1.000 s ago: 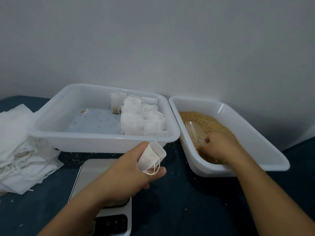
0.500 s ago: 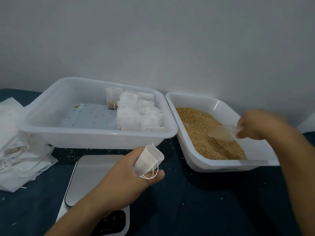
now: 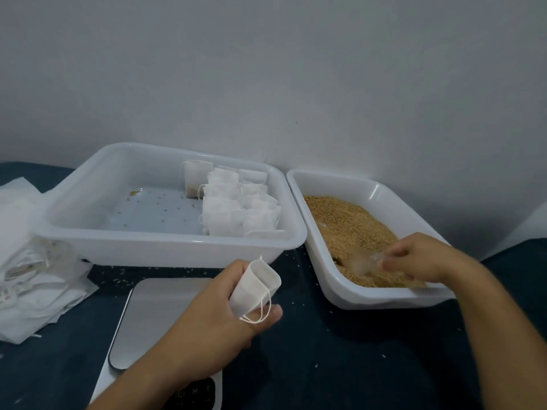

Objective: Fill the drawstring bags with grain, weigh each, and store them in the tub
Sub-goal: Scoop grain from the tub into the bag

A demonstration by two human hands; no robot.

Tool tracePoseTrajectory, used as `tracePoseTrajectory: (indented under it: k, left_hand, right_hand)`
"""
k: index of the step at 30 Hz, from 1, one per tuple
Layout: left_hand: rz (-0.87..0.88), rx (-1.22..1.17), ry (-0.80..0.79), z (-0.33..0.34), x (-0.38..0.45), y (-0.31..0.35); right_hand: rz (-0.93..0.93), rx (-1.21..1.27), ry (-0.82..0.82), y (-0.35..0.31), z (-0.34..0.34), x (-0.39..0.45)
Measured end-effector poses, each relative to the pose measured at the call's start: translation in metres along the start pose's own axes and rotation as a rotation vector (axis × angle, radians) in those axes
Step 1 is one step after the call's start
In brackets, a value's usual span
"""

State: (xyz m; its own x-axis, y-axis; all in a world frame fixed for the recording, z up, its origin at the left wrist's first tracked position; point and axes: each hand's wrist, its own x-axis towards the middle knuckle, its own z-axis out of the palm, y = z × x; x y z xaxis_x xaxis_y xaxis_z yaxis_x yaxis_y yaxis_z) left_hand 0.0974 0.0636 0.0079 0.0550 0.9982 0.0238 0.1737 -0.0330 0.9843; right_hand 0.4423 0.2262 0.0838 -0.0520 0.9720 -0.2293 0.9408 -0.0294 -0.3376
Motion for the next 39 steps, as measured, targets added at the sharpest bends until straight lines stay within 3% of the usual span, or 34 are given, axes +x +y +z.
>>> tracePoseTrajectory:
  k: [8, 13, 17, 23, 27, 32, 39]
  left_hand:
    - [0.064, 0.048, 0.098, -0.008, 0.001, 0.002]
    - [0.068, 0.055, 0.135, -0.015, 0.001, 0.002]
    - [0.090, 0.102, 0.159, -0.022, 0.001, 0.003]
    - [0.100, 0.162, 0.172, -0.034, 0.001, 0.001]
    - [0.114, 0.197, 0.191, -0.039, 0.001, 0.001]
    - [0.102, 0.200, 0.211, -0.042, 0.002, 0.000]
    - [0.055, 0.159, 0.204, -0.044, 0.002, -0.002]
  right_hand:
    - [0.014, 0.318, 0.346, 0.007, 0.027, 0.000]
    - [0.010, 0.240, 0.585, -0.007, 0.042, -0.005]
    - [-0.055, 0.301, 0.663, -0.023, 0.044, -0.020]
    - [-0.216, 0.451, 0.555, -0.056, 0.035, -0.066]
    - [-0.365, 0.473, 0.317, -0.074, 0.033, -0.092]
    - [-0.426, 0.243, 0.039, -0.086, 0.031, -0.106]
    - [-0.455, 0.107, 0.015, -0.081, 0.016, -0.110]
